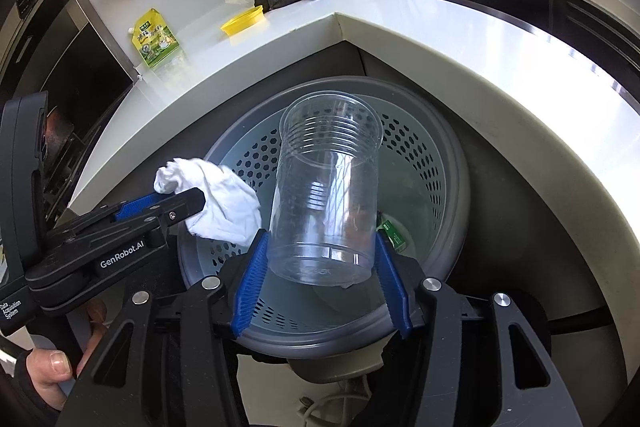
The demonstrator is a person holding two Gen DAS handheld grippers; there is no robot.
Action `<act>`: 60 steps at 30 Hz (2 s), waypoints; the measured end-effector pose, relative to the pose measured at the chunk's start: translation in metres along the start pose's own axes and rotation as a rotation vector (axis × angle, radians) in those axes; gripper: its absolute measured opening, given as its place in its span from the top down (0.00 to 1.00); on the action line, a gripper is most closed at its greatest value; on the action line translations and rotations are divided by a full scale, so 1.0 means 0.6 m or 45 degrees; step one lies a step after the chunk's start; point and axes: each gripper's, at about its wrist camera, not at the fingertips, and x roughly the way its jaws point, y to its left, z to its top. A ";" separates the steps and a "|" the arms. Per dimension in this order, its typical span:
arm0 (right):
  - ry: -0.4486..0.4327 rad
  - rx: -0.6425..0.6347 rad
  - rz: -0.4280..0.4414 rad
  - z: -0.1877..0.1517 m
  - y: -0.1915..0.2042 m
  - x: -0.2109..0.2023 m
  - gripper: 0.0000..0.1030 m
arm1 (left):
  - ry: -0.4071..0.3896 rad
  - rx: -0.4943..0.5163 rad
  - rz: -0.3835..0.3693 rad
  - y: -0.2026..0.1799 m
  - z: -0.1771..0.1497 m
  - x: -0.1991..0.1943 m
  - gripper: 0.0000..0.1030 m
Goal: Collect trash
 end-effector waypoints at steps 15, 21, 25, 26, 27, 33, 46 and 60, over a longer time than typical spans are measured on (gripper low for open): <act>-0.019 0.008 0.001 0.001 0.000 -0.007 0.40 | -0.015 -0.014 -0.006 0.003 0.001 -0.007 0.45; -0.020 0.009 0.001 0.001 0.000 -0.008 0.38 | -0.021 -0.020 -0.011 0.004 0.001 -0.009 0.41; -0.030 0.013 0.001 0.002 0.000 -0.012 0.37 | -0.033 -0.021 -0.020 0.007 0.003 -0.015 0.36; -0.033 0.014 0.001 0.002 0.000 -0.012 0.37 | -0.040 -0.022 -0.021 0.008 0.003 -0.017 0.35; -0.036 0.016 0.001 0.002 0.001 -0.013 0.37 | -0.046 -0.023 -0.021 0.009 0.004 -0.019 0.34; -0.047 0.020 -0.002 0.003 0.000 -0.017 0.36 | -0.075 -0.026 -0.022 0.011 0.007 -0.030 0.25; -0.063 0.016 -0.008 0.003 0.004 -0.023 0.35 | -0.122 -0.042 -0.049 0.019 0.011 -0.043 0.14; -0.117 -0.032 0.009 0.041 0.020 -0.033 0.32 | -0.154 -0.074 -0.015 0.052 0.048 -0.056 0.12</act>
